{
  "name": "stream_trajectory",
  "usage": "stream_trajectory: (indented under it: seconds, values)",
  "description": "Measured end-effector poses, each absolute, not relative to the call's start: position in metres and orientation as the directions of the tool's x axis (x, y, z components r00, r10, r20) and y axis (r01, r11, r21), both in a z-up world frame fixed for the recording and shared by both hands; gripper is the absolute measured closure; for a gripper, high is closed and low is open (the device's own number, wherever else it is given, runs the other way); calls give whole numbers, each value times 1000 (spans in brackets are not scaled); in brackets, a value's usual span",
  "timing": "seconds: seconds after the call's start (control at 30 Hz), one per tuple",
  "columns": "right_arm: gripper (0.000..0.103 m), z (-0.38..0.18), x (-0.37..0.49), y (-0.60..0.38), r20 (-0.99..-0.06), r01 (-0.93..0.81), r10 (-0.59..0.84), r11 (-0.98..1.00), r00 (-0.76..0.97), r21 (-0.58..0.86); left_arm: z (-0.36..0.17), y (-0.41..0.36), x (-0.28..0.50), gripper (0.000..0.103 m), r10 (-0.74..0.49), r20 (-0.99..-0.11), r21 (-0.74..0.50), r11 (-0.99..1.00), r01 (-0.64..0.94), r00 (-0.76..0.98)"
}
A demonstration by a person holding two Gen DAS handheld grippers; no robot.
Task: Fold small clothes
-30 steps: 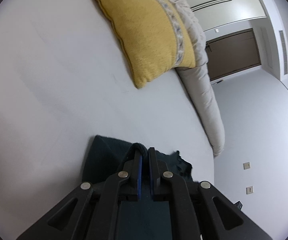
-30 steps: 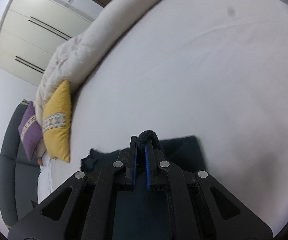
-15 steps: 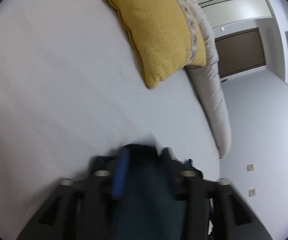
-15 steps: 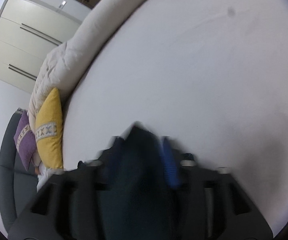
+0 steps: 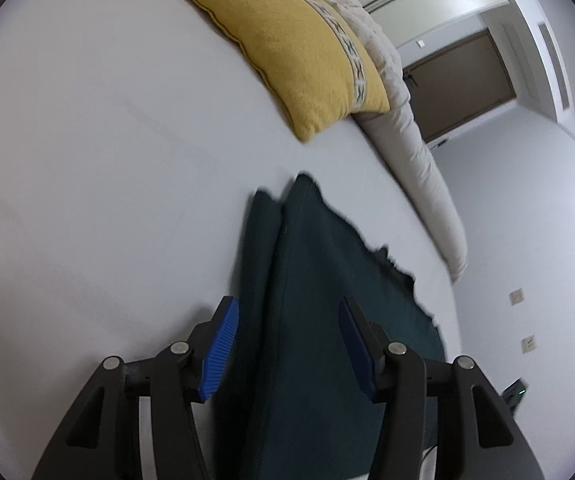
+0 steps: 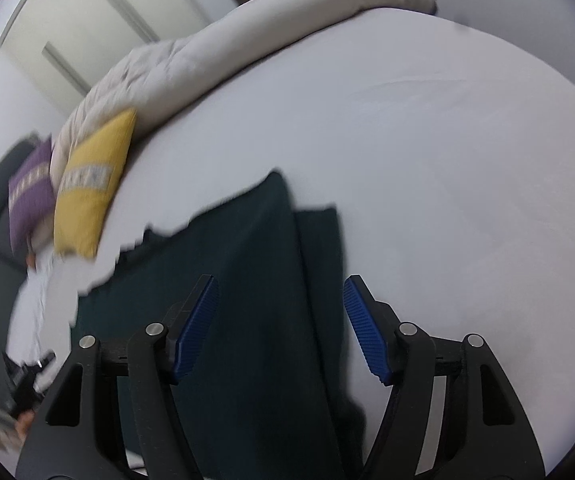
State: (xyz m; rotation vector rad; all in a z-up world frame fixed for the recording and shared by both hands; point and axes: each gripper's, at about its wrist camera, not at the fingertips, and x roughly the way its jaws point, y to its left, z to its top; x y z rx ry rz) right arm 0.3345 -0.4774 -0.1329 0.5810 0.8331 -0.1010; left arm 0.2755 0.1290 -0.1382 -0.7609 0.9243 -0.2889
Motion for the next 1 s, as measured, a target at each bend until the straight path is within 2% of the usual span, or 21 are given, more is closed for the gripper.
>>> stream_trajectory:
  seconds: [0.07, 0.2, 0.3, 0.5, 0.63, 0.77, 1.0]
  values:
    - [43, -130, 317, -460, -732, 272, 127, 875, 669, 401, -140, 121, 267, 49, -521, -630, -673, 736, -70, 576]
    - [49, -132, 267, -453, -745, 240, 88, 916, 661, 321, -136, 106, 249, 58, -458, -665, -584, 811, -29, 590]
    - [57, -133, 233, -457, -742, 247, 59, 923, 668, 296, -130, 99, 235, 63, -414, -670, -527, 850, -2, 616]
    - [64, -146, 205, -458, -758, 245, 50, 931, 650, 272, -124, 87, 216, 69, -358, -680, -433, 900, 44, 640]
    - [70, -155, 205, -449, -780, 223, 45, 947, 625, 233, -129, 80, 207, 77, -350, -690, -399, 914, 70, 633]
    - [81, -156, 202, -450, -776, 231, 43, 943, 629, 240, -134, 85, 208, 95, -350, -698, -410, 910, 51, 625]
    - [97, -147, 195, -449, -768, 233, 7, 951, 640, 203, -135, 90, 205, 97, -362, -685, -430, 901, 50, 632]
